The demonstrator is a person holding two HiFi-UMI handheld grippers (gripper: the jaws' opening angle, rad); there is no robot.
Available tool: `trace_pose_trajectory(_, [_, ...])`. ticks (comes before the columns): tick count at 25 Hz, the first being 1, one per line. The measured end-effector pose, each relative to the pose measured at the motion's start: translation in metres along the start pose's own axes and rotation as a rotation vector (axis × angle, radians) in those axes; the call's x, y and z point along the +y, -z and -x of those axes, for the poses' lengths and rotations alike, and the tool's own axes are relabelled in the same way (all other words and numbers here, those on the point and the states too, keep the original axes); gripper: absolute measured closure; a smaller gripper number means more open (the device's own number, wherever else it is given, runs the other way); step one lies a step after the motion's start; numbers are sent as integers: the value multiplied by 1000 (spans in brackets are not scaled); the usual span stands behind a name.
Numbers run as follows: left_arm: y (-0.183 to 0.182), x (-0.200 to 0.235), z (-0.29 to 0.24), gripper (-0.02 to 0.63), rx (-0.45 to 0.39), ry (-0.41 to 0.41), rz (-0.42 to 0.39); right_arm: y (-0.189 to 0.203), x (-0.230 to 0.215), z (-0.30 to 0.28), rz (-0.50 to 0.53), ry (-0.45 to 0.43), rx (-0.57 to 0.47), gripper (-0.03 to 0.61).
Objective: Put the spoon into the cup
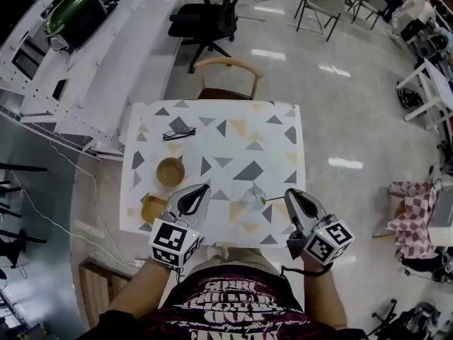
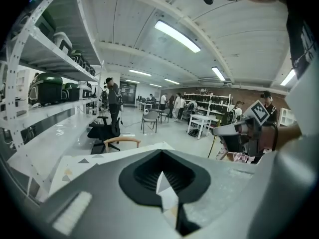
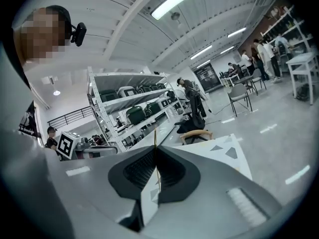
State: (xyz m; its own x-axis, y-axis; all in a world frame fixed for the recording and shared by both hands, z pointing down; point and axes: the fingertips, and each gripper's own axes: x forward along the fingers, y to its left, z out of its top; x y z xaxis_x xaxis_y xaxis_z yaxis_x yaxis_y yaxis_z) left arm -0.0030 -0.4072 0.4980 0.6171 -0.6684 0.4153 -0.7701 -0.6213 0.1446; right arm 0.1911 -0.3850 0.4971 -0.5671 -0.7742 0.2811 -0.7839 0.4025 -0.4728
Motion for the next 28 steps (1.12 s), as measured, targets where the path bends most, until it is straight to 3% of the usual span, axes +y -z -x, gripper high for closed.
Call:
trace_pose_trajectory(18, [74, 10, -56, 614, 169, -44, 78, 84, -73, -52, -111, 1, 188, 546])
trace_pose_trajectory(28, [124, 6, -71, 614, 247, -47, 123, 129, -81, -71, -65, -28, 293, 546])
